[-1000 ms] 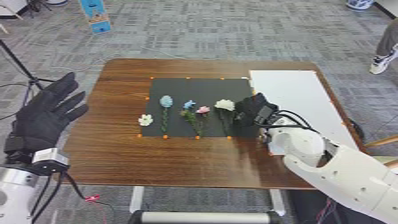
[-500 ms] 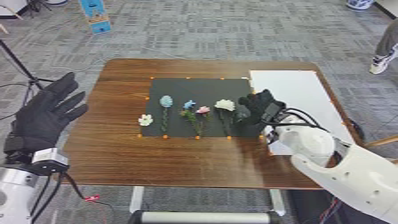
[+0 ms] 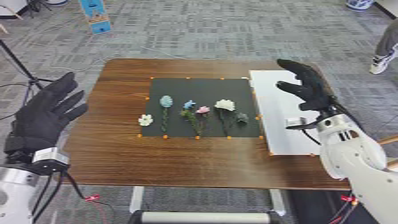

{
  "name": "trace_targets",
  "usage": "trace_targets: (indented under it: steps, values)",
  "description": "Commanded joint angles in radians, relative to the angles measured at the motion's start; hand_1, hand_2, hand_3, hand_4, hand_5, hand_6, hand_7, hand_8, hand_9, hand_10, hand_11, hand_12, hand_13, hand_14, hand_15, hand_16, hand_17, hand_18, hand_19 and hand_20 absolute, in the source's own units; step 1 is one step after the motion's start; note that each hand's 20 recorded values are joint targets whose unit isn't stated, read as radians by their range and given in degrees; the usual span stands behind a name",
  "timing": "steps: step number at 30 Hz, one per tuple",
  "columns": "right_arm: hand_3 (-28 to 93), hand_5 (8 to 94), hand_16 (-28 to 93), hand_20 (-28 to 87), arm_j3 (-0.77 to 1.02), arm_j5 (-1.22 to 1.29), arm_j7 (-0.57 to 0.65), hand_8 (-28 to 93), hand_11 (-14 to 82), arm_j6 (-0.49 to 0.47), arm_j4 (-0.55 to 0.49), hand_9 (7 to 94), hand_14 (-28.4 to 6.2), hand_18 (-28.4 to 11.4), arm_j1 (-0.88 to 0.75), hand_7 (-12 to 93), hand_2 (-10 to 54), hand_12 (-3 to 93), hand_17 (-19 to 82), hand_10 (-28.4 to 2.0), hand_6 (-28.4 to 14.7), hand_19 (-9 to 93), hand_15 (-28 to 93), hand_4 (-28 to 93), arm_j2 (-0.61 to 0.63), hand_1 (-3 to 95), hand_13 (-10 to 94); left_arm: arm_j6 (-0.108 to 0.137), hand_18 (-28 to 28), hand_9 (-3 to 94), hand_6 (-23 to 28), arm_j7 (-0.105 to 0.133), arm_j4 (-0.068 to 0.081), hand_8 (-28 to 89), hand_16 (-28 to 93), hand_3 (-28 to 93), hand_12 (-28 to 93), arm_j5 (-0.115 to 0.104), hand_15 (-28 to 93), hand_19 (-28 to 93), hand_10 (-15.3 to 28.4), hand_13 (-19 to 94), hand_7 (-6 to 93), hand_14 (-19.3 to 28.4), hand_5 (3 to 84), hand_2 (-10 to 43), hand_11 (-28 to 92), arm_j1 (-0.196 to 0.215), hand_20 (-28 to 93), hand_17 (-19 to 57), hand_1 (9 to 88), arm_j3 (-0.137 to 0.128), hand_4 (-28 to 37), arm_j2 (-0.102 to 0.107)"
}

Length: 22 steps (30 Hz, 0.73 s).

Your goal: Arrange flowers

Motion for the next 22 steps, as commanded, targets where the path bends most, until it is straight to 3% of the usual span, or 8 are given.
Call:
trace_targets:
  steps: [1, 4, 6, 9, 12, 15, 19, 22]
  values:
    - [82, 33.3, 26, 23, 0.33, 1.092, -0.272, -8, 5.1, -0.264, -0.07, 33.3, -11.8, -20.4, -0.322, 8, -1.8, 22.2, 4, -12.2, -4.3, 35, 19, -25, -0.105, 12.1, 21, 0.052, 18.0, 19.1, 2.1, 0.029, 0.006, -10, 4, 68, 17, 0.01, 12, 38, 8.8, 15, 17.0, 13.3, 25.1, -9.2, 13, -0.026, 9, -9.7, 24.0, 0.038, -28.3, -0.018]
    - [82, 33.1, 28, 20, 0.38, 1.136, -0.277, -7, 2.8, -0.3, -0.097, 32.8, -11.3, -20.2, -0.381, 6, -3.0, 21.2, 3, -11.6, -3.6, 32, 12, -25, -0.142, 11.2, 20, 0.049, 17.8, 18.7, 2.0, 0.02, 0.011, -10, 4, 68, 17, 0.029, 13, 38, 8.7, 15, 17.0, 13.2, 24.9, -9.3, 13, -0.038, 8, -9.6, 24.3, 0.046, -28.3, -0.025]
    - [82, 32.6, 28, 18, 0.405, 1.123, -0.269, -7, 1.9, -0.317, -0.11, 31.8, -10.7, -20.0, -0.407, 5, -3.5, 20.6, 3, -11.3, -3.6, 29, 8, -25, -0.164, 11.1, 20, 0.056, 17.8, 18.4, 1.9, 0.02, 0.011, -10, 4, 68, 17, 0.066, 13, 38, 8.6, 15, 17.0, 13.1, 24.6, -9.4, 13, -0.039, 8, -9.7, 24.5, 0.052, -28.3, -0.029]
    - [81, 30.6, 33, 16, 0.432, 1.104, -0.258, -6, 1.4, -0.358, -0.127, 30.1, -9.5, -19.9, -0.443, 4, -3.8, 19.1, 1, -10.8, -6.0, 28, -1, -25, -0.199, 11.1, 20, 0.103, 19.5, 17.9, 1.8, 0.045, 0.017, -10, 4, 68, 17, 0.123, 13, 38, 8.3, 14, 17.3, 12.8, 24.3, -9.5, 13, -0.057, 8, -10.1, 24.7, 0.083, -28.3, -0.034]
    - [81, 29.8, 34, 15, 0.449, 1.047, -0.227, -6, 0.9, -0.374, -0.151, 28.7, -9.4, -19.7, -0.485, 3, -5.2, 18.9, 1, -11.1, -7.4, 27, -2, -26, -0.229, 11.7, 20, 0.113, 22.0, 18.0, 1.7, 0.07, 0.03, -10, 4, 68, 18, 0.111, 12, 39, 8.2, 15, 18.0, 12.4, 24.4, -9.5, 13, -0.084, 8, -9.6, 25.1, 0.118, -28.3, -0.039]
    - [80, 29.7, 35, 15, 0.427, 1.058, -0.203, -5, 0.7, -0.377, -0.165, 27.7, -9.8, -19.5, -0.502, 3, -5.4, 19.0, 1, -12.0, -7.2, 27, -3, -26, -0.25, 11.6, 19, 0.085, 23.7, 17.9, 1.5, 0.022, 0.033, -10, 4, 68, 18, 0.162, 12, 39, 8.1, 15, 18.4, 12.4, 24.1, -9.5, 13, -0.089, 7, -9.8, 25.4, 0.119, -28.3, -0.051]
    - [80, 29.0, 36, 16, 0.41, 1.016, -0.166, -5, 0.6, -0.402, -0.16, 26.9, -10.1, -20.1, -0.495, 5, -5.9, 19.9, 0, -11.9, -6.4, 28, -3, -25, -0.293, 12.0, 19, 0.006, 24.8, 15.1, 1.8, -0.073, 0.034, -10, 4, 66, 19, 0.229, 10, 38, 7.2, 12, 17.0, 11.8, 20.1, -9.5, 12, -0.101, 5, -11.6, 25.9, 0.112, -28.3, -0.074]
    - [80, 30.4, 38, 16, 0.409, 0.994, -0.144, -4, 0.8, -0.405, -0.159, 27.0, -10.3, -21.5, -0.485, 8, -6.1, 22.0, -1, -11.6, -6.3, 29, -3, -25, -0.361, 12.5, 18, -0.008, 24.2, 12.9, 2.5, -0.073, 0.047, -8, 6, 63, 21, 0.242, 7, 38, 6.8, 11, 14.2, 11.5, 15.9, -9.5, 9, -0.124, 4, -13.1, 27.2, 0.145, -28.3, -0.079]
